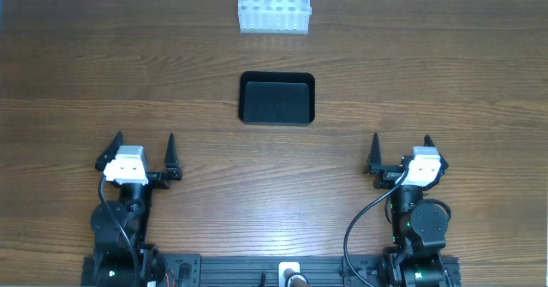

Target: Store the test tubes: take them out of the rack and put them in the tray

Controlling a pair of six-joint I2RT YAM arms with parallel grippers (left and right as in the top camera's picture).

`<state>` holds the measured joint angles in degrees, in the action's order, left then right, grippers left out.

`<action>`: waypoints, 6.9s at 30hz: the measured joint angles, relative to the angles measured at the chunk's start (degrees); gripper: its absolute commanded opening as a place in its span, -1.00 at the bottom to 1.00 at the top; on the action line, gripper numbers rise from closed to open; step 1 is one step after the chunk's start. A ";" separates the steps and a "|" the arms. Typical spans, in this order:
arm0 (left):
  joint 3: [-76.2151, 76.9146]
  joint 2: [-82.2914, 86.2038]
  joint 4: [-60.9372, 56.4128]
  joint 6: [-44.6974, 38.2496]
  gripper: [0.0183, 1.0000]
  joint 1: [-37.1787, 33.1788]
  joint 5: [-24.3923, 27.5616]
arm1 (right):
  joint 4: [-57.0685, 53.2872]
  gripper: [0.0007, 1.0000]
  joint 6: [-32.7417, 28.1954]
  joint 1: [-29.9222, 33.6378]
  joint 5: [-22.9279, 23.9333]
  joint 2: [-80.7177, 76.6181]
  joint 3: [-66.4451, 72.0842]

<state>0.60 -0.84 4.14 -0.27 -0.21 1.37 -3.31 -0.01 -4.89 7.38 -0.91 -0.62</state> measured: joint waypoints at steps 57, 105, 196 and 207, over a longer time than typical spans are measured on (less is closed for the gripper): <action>4.52 -29.03 -29.75 0.00 1.00 0.02 2.89 | -0.04 0.99 0.00 0.00 0.00 0.00 0.00; 97.11 -127.47 -6.93 7.63 0.98 17.49 -7.41 | -0.07 0.98 0.02 0.00 0.00 0.00 0.00; 101.63 -97.42 31.23 11.26 -0.95 27.08 -7.21 | -0.07 0.99 -0.02 0.00 0.00 0.02 0.00; 100.43 -114.68 47.12 26.93 -0.96 35.78 -17.84 | -0.07 0.99 0.00 0.00 0.00 0.00 0.00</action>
<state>101.03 -115.52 51.27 26.65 35.57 -16.47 -3.38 -0.01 -4.89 7.38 -0.91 -0.62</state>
